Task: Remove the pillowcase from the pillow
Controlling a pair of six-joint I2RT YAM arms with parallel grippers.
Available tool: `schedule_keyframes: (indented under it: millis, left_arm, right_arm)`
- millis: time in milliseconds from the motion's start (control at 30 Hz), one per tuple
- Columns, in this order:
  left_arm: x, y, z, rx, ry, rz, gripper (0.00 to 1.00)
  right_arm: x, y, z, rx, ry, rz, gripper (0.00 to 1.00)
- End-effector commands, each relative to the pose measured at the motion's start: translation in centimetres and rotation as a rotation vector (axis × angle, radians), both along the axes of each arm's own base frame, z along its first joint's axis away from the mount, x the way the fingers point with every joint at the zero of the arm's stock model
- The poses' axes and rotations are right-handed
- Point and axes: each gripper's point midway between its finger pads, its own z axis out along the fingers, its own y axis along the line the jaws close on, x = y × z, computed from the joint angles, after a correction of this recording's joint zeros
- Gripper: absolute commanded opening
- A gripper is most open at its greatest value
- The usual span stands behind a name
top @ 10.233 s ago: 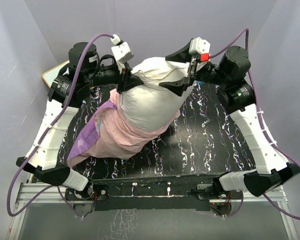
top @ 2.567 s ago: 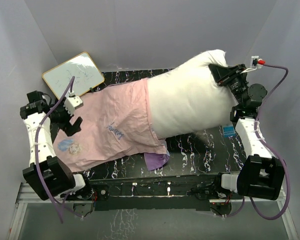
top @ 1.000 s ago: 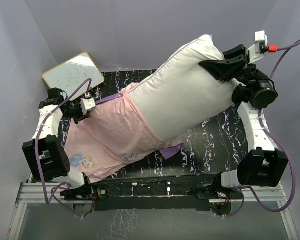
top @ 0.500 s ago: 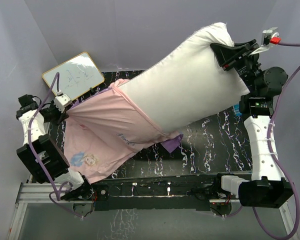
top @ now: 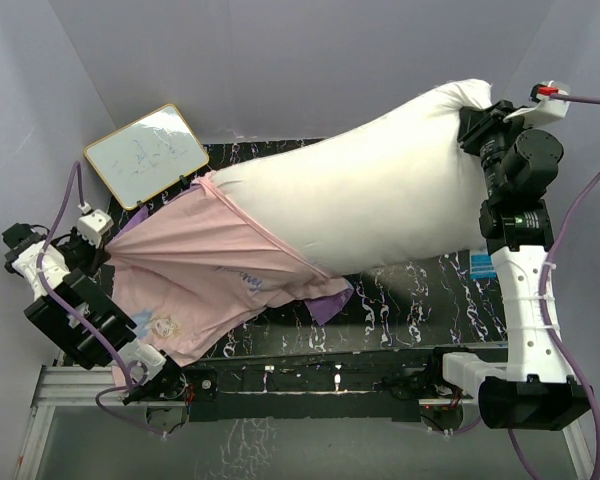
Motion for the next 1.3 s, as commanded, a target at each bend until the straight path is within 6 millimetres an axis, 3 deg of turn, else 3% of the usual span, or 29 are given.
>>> schedule_keyframes:
  millis: [0,333,433,500,600,733,900,1000,1067,1167,1267]
  left_arm:
    - [-1.7,4.6,-1.0,0.145,0.030,0.067,0.00]
    - [-2.0,6.7,-0.6,0.159,0.009,0.122,0.00]
    - [-1.7,6.2,0.2,0.129,-0.007,0.113,0.00]
    - [-1.2,5.0,1.9,0.080,-0.054,0.100,0.00]
    - [0.5,2.0,6.4,-0.013,-0.162,0.092,0.00]
    - [4.2,-2.4,12.8,-0.160,-0.264,0.109,0.00]
    - [9.2,-7.4,25.8,-0.369,-0.497,0.154,0.00]
    - [11.1,-9.1,33.7,-0.476,-0.634,0.189,0.00]
    - [12.3,-10.2,37.6,-0.540,-0.683,0.176,0.00]
    - [12.7,-14.2,42.2,-0.594,-0.713,0.094,0.00]
    - [12.2,-18.8,44.4,-0.648,-0.680,0.009,0.00]
  right_arm:
    - [-7.9,-8.7,11.7,0.037,-0.395,-0.475,0.08]
    - [-9.3,-10.7,10.7,0.026,-0.365,-0.605,0.08]
    - [-8.8,-10.3,10.3,0.029,-0.356,-0.576,0.08]
    - [-8.2,-10.0,9.1,0.043,-0.333,-0.553,0.08]
    - [-6.6,-9.2,6.4,0.062,-0.275,-0.492,0.08]
    - [-3.9,-7.8,0.8,0.094,-0.149,-0.404,0.08]
    - [-2.2,-6.5,-7.4,0.139,0.025,-0.333,0.08]
    - [-2.1,-6.6,-10.1,0.136,0.080,-0.342,0.09]
    - [-1.9,-6.3,-11.6,0.137,0.114,-0.325,0.15]
    - [-1.7,-6.1,-13.5,0.165,0.153,-0.320,0.25]
    - [-1.5,-6.0,-14.7,0.180,0.176,-0.316,0.36]
